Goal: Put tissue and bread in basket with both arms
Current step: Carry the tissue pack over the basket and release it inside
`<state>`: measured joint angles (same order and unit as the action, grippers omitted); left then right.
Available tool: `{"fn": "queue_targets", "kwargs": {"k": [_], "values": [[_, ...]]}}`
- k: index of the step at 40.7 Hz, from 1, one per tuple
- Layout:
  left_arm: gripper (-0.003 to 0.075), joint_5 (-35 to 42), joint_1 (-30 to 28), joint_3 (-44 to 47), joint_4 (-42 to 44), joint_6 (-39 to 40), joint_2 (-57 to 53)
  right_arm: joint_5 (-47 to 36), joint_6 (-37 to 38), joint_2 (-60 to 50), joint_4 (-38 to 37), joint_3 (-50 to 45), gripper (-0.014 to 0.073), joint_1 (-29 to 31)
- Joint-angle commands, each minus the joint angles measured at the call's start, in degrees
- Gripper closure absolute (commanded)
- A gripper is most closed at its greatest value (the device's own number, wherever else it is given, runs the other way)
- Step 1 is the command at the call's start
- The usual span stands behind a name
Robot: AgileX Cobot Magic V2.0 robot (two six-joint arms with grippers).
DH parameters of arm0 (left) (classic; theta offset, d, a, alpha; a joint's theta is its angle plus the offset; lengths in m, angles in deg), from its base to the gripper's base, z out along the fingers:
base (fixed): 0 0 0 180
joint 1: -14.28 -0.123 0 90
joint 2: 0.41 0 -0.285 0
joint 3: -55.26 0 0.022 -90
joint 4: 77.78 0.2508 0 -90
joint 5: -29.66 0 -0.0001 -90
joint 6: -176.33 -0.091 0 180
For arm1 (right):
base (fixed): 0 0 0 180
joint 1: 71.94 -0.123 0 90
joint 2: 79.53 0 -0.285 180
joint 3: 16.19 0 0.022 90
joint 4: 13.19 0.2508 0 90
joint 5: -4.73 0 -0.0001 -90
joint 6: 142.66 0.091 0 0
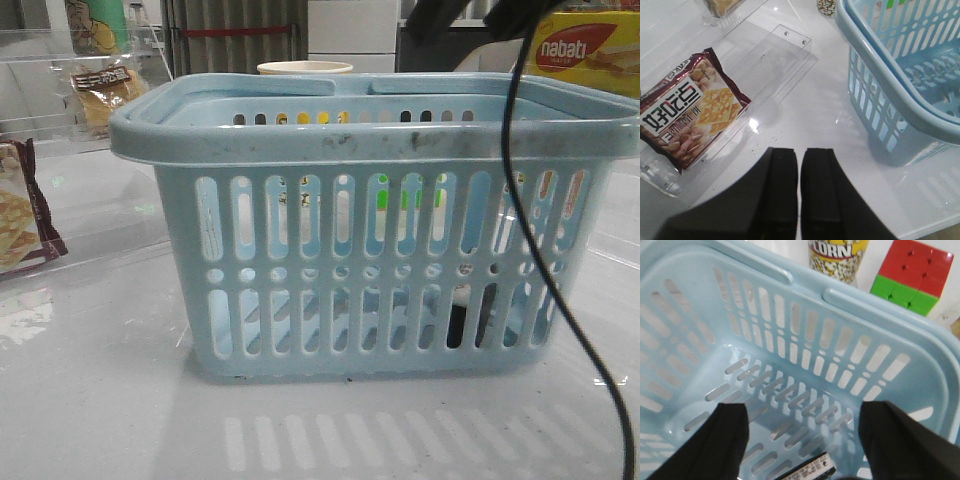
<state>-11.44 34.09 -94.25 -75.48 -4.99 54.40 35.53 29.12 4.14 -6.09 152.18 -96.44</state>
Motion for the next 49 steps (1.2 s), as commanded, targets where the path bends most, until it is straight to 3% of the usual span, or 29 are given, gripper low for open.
{"fn": "queue_targets", "kwargs": {"k": [1, 5, 13, 17, 25, 40, 49], "values": [[0.0559, 4.18, 0.44, -1.86, 0.0, 0.12, -0.11, -3.28, -2.02, -7.42, -0.33, -0.38, 0.0022, -1.15], [0.0505, 4.77, 0.44, -1.86, 0.0, 0.12, -0.02, -3.28, -2.08, -12.87, -0.33, -4.33, 0.0022, -1.44], [0.0246, 6.7, 0.44, -1.86, 0.0, 0.12, 1.99, -3.47, -2.08, -21.99, -0.37, -11.65, 0.0022, -1.44], [0.0163, 7.51, 0.33, -3.08, 0.39, 0.12, 5.01, -2.76, -2.08, -23.81, -0.37, -13.15, 0.0022, -1.44], [0.0149, 8.54, -0.02, -9.47, 2.53, 0.12, 15.2, -0.9, -2.08, -23.81, -0.37, -13.21, 0.0022, -1.44], [0.015, 8.96, -10.19, -31.25, -1.59, 0.12, 39.0, -0.9, -2.08, -23.81, -0.37, -13.21, 0.0022, -1.44], [0.0151, 9.55, -13.37, -44.22, -4.23, 0.12, 50.96, -0.9, -2.08, -23.81, -0.37, -13.21, 0.0022, -1.44]]}}
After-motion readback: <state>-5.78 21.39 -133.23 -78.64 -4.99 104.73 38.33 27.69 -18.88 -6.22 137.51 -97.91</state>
